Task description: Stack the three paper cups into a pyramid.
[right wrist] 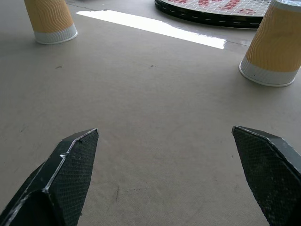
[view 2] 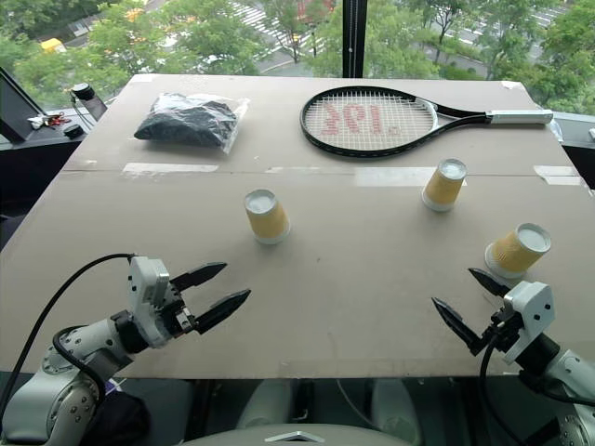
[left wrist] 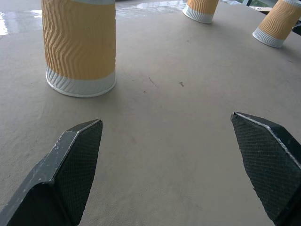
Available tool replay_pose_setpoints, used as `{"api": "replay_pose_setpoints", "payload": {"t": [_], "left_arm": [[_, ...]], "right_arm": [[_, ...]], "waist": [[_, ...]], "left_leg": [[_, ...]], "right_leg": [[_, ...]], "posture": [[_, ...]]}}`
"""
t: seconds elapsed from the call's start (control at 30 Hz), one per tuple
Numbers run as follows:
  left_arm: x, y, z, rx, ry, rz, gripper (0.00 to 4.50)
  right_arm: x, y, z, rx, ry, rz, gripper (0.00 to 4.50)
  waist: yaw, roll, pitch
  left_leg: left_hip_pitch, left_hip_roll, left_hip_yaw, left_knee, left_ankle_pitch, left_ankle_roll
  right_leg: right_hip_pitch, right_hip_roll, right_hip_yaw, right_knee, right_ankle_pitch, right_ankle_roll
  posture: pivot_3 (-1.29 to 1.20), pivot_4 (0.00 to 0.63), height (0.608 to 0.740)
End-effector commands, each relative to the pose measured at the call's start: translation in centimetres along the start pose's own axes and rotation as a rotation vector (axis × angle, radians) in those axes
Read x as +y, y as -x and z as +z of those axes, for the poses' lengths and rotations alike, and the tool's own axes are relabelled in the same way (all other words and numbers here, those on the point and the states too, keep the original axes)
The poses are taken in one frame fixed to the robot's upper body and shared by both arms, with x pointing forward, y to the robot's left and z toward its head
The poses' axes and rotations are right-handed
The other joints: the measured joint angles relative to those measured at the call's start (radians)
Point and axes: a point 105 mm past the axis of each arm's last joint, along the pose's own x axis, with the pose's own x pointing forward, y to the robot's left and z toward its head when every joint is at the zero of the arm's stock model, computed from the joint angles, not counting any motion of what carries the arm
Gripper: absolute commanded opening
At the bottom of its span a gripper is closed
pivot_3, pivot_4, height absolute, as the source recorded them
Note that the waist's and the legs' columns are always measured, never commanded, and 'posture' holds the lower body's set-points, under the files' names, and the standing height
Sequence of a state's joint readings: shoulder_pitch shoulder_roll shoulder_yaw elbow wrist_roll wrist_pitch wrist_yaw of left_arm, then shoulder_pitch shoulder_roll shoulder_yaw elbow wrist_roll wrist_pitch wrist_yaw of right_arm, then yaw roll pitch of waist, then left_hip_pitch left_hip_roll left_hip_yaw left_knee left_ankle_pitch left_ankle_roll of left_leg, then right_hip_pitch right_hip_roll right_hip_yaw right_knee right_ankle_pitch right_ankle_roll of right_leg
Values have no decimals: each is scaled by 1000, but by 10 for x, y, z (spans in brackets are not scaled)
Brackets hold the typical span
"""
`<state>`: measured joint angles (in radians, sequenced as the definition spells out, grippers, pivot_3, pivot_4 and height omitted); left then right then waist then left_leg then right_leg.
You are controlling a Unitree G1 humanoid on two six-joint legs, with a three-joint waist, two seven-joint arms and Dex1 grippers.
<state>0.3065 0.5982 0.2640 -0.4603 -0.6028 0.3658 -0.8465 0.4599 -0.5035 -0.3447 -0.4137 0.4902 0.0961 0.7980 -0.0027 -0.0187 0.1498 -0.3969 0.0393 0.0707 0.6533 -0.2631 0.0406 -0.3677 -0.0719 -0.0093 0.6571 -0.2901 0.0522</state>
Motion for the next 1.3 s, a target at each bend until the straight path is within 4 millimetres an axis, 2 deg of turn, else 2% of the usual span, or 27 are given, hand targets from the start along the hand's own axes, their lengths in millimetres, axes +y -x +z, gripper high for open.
{"api": "replay_pose_setpoints", "payload": {"t": [0.03, 0.27, 0.47, 0.67, 0.77, 1.13, 1.17, 1.2, 1.27, 1.3], "left_arm": [[1, 0, 7, -17, -29, -33, 4473], [23, -10, 23, -85, -74, -23, 4473], [43, -18, 35, -105, -73, 9, 4473], [59, -37, 51, -86, -123, -15, 4473], [67, -58, 58, -65, -151, -25, 4473], [69, -102, 57, 10, -243, -146, 4473], [68, -105, 57, 11, -242, -157, 3981], [66, -107, 56, 13, -251, -177, 3742], [65, -110, 56, 12, -259, -196, 2774], [65, -111, 56, 9, -259, -199, 2488]], "right_arm": [[1, -4, 11, -51, 45, 12, 4500], [6, -14, 15, -101, 65, 22, 4500], [23, -24, 26, -121, 108, 111, 4500], [39, -30, 38, -143, 107, 173, 4500], [43, -31, 39, -140, 105, 175, 4500], [43, -22, 41, -148, 105, 128, 4500], [44, -22, 41, -149, 104, 122, 4500], [44, -21, 41, -148, 103, 118, 4500], [45, -20, 41, -146, 102, 111, 4500], [46, -19, 41, -145, 103, 106, 4500]], "waist": [[0, 0, 0], [2, 0, 0], [0, 0, 0], [6, 0, 0], [14, -1, 0], [15, -1, 0], [15, -1, 0], [16, -1, 0], [15, -1, 0], [15, -1, 0]], "left_leg": [[0, 0, 0, 0, 0, 0], [0, 0, 0, 0, 0, 0], [0, 0, 0, 0, 0, 0], [0, -1, 0, 1, 0, 0], [0, -1, 1, 1, 1, -2], [-1, -1, 1, 2, 3, -5], [-1, -1, 1, 2, 3, -5], [-1, -1, 1, 2, 3, -5], [-1, -1, 2, 2, 3, -5], [-1, -1, 2, 2, 3, -5]], "right_leg": [[0, 0, 0, 0, 0, 0], [0, 2, -2, 1, 0, 0], [0, 2, -2, 1, 0, 1], [-1, 2, -3, 2, 0, 1], [-1, 3, -3, 2, 1, 1], [-2, 5, -1, 2, 0, 2], [-2, 5, -1, 2, 0, 2], [-2, 5, -1, 2, 0, 2], [-2, 5, -1, 3, 0, 2], [-2, 5, -1, 2, 0, 2]], "posture": [[0, 150, 740], [0, 150, 740], [0, 150, 740], [0, 150, 740], [0, 150, 740], [0, 150, 740], [0, 150, 740], [0, 150, 740], [0, 150, 740], [0, 150, 740]]}}
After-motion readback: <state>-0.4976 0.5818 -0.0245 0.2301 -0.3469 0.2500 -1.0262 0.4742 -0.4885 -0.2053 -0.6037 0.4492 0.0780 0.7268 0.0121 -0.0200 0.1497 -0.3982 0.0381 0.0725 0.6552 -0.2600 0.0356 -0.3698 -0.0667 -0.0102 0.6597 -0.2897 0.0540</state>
